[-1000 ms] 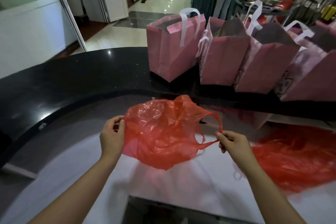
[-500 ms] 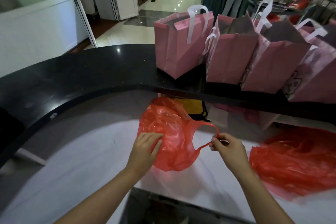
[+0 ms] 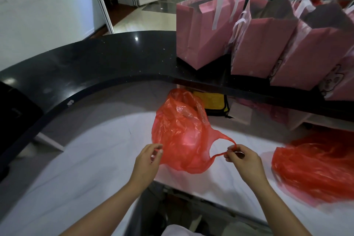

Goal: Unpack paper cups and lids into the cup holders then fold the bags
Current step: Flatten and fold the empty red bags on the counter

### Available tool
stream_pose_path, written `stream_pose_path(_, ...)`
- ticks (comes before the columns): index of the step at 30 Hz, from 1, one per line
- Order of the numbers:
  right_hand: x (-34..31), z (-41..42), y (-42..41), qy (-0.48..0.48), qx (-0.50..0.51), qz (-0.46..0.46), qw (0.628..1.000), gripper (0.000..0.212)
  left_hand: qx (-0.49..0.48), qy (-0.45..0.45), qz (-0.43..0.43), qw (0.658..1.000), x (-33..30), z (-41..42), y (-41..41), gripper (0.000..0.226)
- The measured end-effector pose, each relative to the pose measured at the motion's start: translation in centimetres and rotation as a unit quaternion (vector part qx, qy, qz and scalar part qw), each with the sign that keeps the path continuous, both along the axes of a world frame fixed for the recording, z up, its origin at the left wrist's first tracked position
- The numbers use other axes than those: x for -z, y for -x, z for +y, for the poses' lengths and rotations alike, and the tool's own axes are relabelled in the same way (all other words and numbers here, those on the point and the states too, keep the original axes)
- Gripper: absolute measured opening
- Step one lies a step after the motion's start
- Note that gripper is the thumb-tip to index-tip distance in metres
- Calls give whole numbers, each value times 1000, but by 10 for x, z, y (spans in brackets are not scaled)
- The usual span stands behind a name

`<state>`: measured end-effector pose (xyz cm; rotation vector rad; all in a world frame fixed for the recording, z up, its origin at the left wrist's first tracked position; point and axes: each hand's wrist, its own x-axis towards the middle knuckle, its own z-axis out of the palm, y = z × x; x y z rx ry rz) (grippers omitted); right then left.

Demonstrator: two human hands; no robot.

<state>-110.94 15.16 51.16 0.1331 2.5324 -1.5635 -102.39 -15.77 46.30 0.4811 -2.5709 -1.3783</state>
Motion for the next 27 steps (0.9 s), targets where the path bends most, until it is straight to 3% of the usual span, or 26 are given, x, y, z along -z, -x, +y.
stream_pose_path(8,4,2,-4,-8,-4,5,1000,15,40,87,-33,995,-8,2,41,52)
stream_pose_path(13,7,7,-6,-17,0,12,1000,13,49,151,-7,987,-10,1,58,27)
stream_pose_path(19,23,25,-2,1,43,-13,999,15,-53,109,1,993,-8,-16,51,11)
stream_pose_path(27,54,39,15,57,73,-68,993,13,-173,21,-37,984,-1,-87,10,16)
